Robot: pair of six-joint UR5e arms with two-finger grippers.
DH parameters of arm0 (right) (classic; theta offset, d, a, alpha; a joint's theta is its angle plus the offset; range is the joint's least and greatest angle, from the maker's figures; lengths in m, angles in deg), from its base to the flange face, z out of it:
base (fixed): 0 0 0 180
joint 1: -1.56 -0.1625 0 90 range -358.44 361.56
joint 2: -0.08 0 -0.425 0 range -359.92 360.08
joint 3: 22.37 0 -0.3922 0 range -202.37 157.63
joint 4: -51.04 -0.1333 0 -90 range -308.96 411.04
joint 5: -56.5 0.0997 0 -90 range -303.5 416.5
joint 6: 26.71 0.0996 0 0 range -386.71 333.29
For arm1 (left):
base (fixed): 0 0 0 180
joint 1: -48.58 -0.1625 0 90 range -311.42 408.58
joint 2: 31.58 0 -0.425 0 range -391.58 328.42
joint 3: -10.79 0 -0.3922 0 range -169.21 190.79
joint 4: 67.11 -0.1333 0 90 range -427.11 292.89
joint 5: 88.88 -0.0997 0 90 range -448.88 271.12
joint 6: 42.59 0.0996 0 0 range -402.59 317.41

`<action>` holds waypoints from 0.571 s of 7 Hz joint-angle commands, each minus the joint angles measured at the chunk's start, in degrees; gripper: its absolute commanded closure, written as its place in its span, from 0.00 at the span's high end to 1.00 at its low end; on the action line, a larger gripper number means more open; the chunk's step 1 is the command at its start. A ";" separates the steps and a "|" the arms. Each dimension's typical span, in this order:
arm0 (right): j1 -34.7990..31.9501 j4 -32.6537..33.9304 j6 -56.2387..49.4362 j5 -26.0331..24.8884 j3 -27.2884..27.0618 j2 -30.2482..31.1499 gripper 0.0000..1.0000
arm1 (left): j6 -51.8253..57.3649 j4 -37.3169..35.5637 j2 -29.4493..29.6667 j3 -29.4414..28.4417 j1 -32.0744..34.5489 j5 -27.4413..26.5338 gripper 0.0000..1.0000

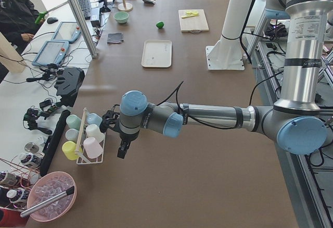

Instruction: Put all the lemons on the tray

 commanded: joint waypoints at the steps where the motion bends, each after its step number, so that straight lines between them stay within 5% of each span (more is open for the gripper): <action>1: 0.00 0.00 0.54 0.23 -1.07 0.70 1.00 | 0.14 2.61 -0.52 -0.47 0.00 -0.44 0.98; 4: 0.00 -0.17 0.63 3.66 -1.34 -1.04 1.00 | -4.83 2.80 -0.08 0.50 0.00 0.17 0.98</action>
